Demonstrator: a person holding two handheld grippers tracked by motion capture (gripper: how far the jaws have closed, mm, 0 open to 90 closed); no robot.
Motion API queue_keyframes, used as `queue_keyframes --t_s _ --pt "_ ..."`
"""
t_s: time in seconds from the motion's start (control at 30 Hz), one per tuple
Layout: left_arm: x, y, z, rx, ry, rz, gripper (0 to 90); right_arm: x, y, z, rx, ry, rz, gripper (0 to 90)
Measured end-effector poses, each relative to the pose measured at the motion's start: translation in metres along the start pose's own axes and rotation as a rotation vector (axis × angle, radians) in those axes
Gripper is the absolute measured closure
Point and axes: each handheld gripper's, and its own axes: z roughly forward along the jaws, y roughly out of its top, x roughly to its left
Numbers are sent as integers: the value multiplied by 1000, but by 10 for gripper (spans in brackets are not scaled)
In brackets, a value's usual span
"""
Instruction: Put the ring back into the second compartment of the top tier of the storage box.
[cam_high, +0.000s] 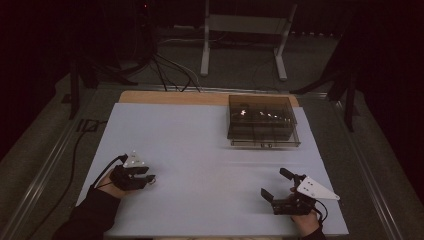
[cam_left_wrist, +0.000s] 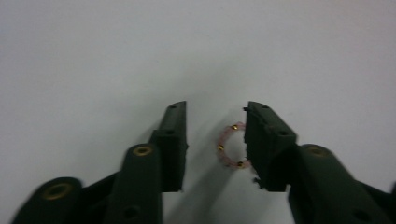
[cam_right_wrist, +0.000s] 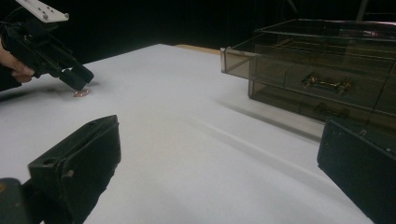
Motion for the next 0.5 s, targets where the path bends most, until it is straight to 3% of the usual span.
queue_keyframes --t_s 0.2,0.5 --pt "1 -1 2 17 5 2 723 0 0 0 1 0 -1 0" --pt "1 -1 5 32 -13 7 787 0 0 0 0 -1 -2 0"
